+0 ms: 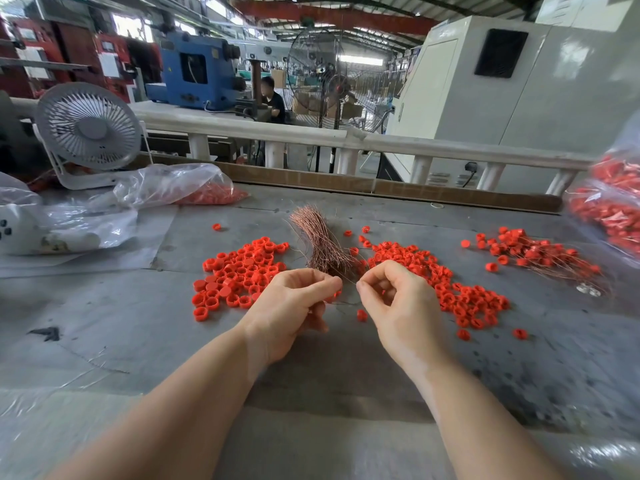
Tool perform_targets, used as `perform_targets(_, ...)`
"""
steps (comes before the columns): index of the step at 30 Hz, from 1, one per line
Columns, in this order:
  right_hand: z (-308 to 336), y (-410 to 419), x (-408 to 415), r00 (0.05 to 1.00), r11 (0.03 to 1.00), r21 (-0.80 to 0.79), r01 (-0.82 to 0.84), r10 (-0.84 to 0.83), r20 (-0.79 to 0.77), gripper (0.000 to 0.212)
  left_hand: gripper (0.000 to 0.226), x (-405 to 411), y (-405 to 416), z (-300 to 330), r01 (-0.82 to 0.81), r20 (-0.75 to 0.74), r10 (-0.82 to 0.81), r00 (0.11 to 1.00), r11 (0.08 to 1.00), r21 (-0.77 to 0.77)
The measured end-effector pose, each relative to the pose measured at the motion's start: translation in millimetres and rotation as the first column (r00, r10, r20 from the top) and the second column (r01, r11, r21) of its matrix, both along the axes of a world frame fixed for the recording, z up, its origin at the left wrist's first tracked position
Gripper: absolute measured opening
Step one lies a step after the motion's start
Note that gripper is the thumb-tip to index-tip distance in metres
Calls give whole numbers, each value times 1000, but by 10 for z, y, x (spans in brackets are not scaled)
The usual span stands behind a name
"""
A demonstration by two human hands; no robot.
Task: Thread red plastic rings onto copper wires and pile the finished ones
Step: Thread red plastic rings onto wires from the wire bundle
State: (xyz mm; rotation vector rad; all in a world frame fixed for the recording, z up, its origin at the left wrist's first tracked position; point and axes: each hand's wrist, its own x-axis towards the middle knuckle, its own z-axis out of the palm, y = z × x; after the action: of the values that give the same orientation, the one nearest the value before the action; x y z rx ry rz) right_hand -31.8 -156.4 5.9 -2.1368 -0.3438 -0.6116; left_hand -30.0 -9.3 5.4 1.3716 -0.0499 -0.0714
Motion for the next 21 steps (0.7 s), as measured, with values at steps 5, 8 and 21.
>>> perform_targets(5,-4,1,-7,1000,1000,-20,-22,22,-1,12,16,17,-2,-24,-4,49,3,999,1000,20)
perform_targets(8,-10,-9,-5,1000,999,-29,-23,23,6,12,19,28,-10,-36,-24,75,21,997,999,44)
perform_targets(21,-49,-5,30,998,1000,-9,-29,29,-51,19,15,32,-7,-37,-194,280,115,953,942,274)
